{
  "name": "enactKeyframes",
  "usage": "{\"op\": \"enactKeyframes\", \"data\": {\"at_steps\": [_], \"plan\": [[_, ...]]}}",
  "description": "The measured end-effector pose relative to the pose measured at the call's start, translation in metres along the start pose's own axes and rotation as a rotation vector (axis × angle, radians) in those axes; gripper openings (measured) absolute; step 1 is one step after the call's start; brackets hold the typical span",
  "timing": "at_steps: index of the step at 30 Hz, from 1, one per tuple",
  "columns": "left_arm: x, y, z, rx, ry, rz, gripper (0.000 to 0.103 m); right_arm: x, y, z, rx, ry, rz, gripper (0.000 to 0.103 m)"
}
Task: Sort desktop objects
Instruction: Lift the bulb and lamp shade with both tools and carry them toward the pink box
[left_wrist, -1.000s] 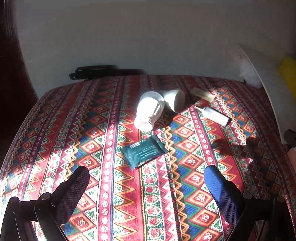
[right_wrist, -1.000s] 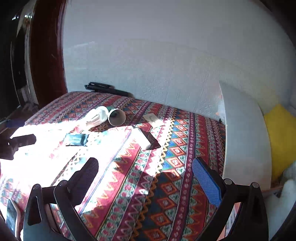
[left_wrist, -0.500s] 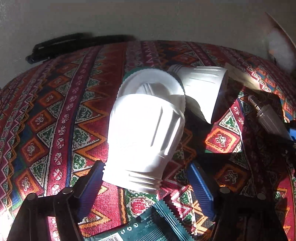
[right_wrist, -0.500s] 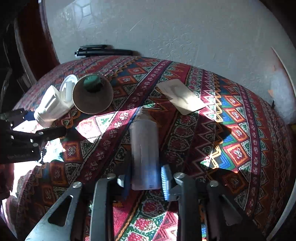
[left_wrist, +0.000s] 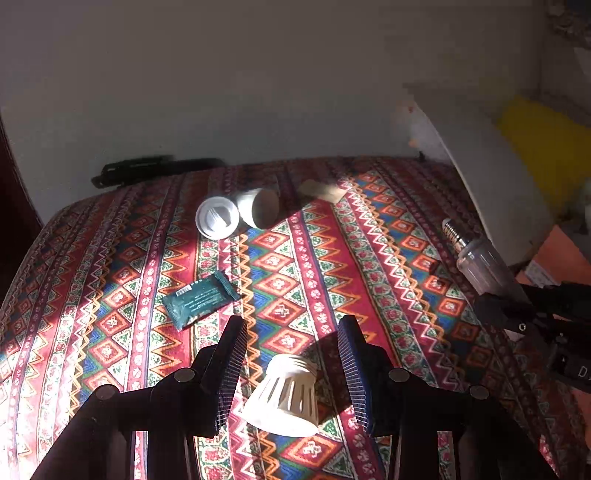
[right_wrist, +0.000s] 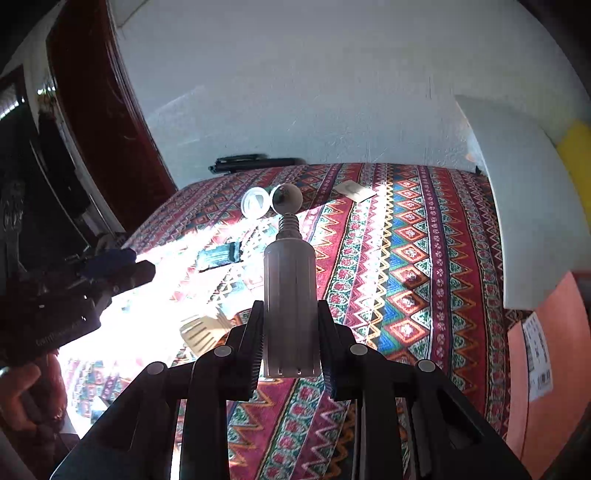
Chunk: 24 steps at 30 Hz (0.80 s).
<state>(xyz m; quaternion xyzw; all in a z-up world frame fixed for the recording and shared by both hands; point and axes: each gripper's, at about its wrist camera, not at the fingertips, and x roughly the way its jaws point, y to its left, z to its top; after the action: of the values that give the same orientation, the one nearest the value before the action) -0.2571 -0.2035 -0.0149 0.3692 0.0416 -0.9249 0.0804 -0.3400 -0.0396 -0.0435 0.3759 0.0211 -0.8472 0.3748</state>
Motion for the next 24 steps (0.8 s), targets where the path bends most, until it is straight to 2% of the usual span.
{"op": "enactKeyframes", "data": {"at_steps": [3,5,7,9,15,20,21,22,24], "plan": [[-0.029,-0.020,-0.018,0.014,-0.004,-0.010,0.044,-0.034,0.004,-0.022,0.016,-0.031,0.006,0.028],[-0.035,-0.022,-0.029,0.010,0.001,-0.027,0.049,-0.049,0.004,-0.034,0.026,-0.040,0.020,0.028],[-0.032,-0.021,-0.038,0.003,0.012,-0.022,0.077,-0.059,0.002,-0.044,0.044,-0.046,0.033,0.028],[-0.011,-0.009,-0.043,-0.012,0.042,-0.013,0.081,-0.066,-0.002,-0.053,0.063,-0.049,0.046,0.029],[0.065,-0.009,-0.053,0.003,0.174,0.030,0.082,-0.051,-0.021,-0.061,0.101,-0.005,0.043,0.028],[0.119,-0.008,-0.058,-0.001,0.257,0.079,0.082,-0.035,-0.029,-0.056,0.079,0.017,0.041,0.027],[0.126,-0.004,-0.059,-0.015,0.266,0.080,0.077,-0.032,-0.030,-0.054,0.071,0.017,0.042,0.023],[0.131,-0.001,-0.061,-0.030,0.272,0.079,0.060,-0.030,-0.030,-0.052,0.065,0.018,0.044,0.022],[0.129,0.004,-0.064,-0.068,0.262,0.070,0.061,-0.022,-0.030,-0.051,0.061,0.038,0.047,0.022]]}}
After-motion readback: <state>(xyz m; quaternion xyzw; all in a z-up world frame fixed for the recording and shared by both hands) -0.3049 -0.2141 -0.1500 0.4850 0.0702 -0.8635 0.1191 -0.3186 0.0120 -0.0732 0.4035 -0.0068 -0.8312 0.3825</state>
